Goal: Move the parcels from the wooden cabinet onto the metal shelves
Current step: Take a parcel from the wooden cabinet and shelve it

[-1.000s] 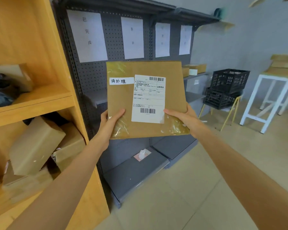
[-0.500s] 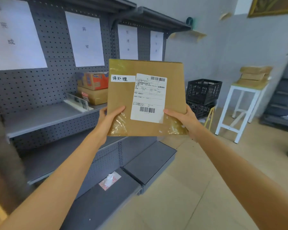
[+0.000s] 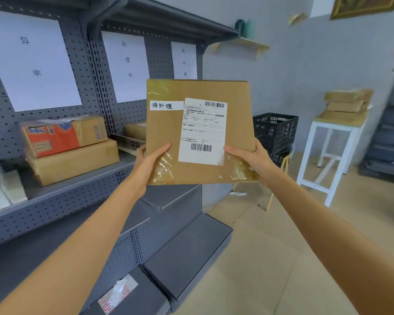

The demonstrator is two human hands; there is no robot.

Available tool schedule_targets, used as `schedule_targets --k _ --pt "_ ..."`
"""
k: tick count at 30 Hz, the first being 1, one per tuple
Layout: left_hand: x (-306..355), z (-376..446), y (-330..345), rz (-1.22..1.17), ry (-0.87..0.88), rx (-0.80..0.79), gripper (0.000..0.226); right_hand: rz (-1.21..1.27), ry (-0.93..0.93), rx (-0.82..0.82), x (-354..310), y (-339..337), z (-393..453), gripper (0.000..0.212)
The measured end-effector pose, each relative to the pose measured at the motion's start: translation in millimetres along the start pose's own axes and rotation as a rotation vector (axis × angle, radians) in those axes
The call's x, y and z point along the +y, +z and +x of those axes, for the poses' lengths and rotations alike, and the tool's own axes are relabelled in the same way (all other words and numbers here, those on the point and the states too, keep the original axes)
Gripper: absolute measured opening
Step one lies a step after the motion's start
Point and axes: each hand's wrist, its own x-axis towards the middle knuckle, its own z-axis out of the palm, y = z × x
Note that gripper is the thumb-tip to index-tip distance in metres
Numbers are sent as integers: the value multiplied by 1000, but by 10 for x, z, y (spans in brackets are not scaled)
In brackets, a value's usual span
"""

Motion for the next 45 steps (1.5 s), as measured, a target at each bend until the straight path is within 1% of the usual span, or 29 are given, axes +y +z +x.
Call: schedule_targets --k 2,4,10,17,19,21,23,25,27,29,32,38,40,43,45 --pt "-55 269 316 -2 8 25 79 13 -3 -18 81 -238 400 57" --pt "-88 552 624 -13 12 69 78 14 -2 -54 116 -470 811 58" --pt "-49 1389 1448 -51 13 173 80 -1 -11 -151 73 -1046 2079 78" --pt "-42 2358 2050 -15 0 283 73 23 -25 -227 233 -1325 3421 92" --pt "-83 2672 2143 -6 6 286 81 22 -34 -247 294 -1347 3795 91" --pt "-108 3009 2225 5 15 276 97 21 -50 -259 360 -1355 4173 90" --pt "-126 3383 2304 22 33 278 101 14 -61 -271 419 -1352 4569 89" --pt "-103 3768 2379 24 43 281 93 2 -69 -274 439 -1332 4968 87" --pt "-58 4139 2463 6 42 279 77 -8 -73 -274 416 -1304 5365 84" --pt "-6 4471 2528 -15 29 289 70 -14 -82 -277 356 -1268 5735 81" --pt "53 4895 2608 -18 31 328 68 -31 -99 -297 323 -1217 6222 80" --pt "87 5541 2689 24 7 371 67 -50 -76 -348 434 -1053 7094 88" --pt "87 5719 2674 42 -6 407 68 -62 -81 -396 451 -963 7341 82" --pt "96 5910 2668 71 -37 462 66 -85 -68 -472 459 -843 7671 64" --pt "105 6004 2665 86 -73 477 70 -112 -35 -549 462 -761 7868 59"
